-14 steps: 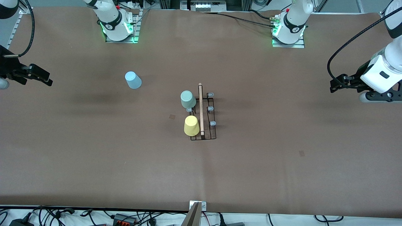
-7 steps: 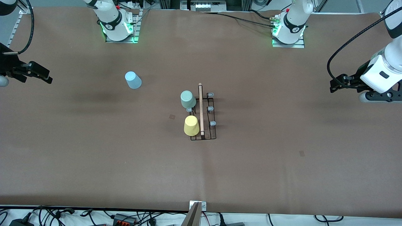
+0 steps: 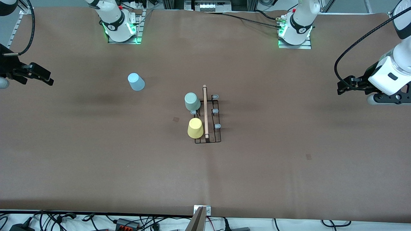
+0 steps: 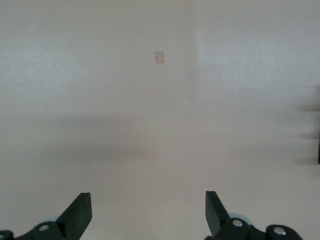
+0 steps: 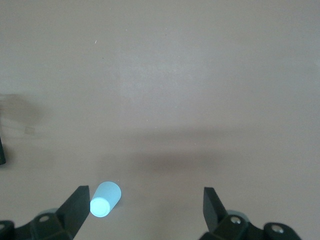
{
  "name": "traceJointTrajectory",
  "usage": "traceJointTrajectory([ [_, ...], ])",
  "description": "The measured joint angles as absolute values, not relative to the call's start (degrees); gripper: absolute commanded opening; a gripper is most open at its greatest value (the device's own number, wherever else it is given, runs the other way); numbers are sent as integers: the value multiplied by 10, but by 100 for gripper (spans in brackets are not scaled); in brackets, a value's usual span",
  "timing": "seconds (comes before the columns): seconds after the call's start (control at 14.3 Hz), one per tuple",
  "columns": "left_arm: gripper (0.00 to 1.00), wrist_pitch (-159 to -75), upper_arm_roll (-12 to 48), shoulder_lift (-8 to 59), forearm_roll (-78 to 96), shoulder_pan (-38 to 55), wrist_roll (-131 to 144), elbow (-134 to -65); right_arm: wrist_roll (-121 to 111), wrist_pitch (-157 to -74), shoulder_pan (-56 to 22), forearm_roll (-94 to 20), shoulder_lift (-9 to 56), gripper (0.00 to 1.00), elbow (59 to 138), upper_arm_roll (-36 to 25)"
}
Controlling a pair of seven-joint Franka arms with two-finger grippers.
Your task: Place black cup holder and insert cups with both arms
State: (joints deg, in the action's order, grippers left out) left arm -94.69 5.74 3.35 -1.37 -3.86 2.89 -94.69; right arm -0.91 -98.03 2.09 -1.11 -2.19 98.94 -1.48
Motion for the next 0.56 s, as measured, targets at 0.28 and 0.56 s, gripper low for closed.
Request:
traceJointTrajectory([
  [0.28, 100, -947, 58, 34, -14, -39, 29, -947, -9, -981, 21, -10, -22, 100, 989, -15],
  [0.56, 100, -947, 58, 34, -14, -39, 29, -947, -9, -983, 21, -6, -22, 100, 989, -15],
])
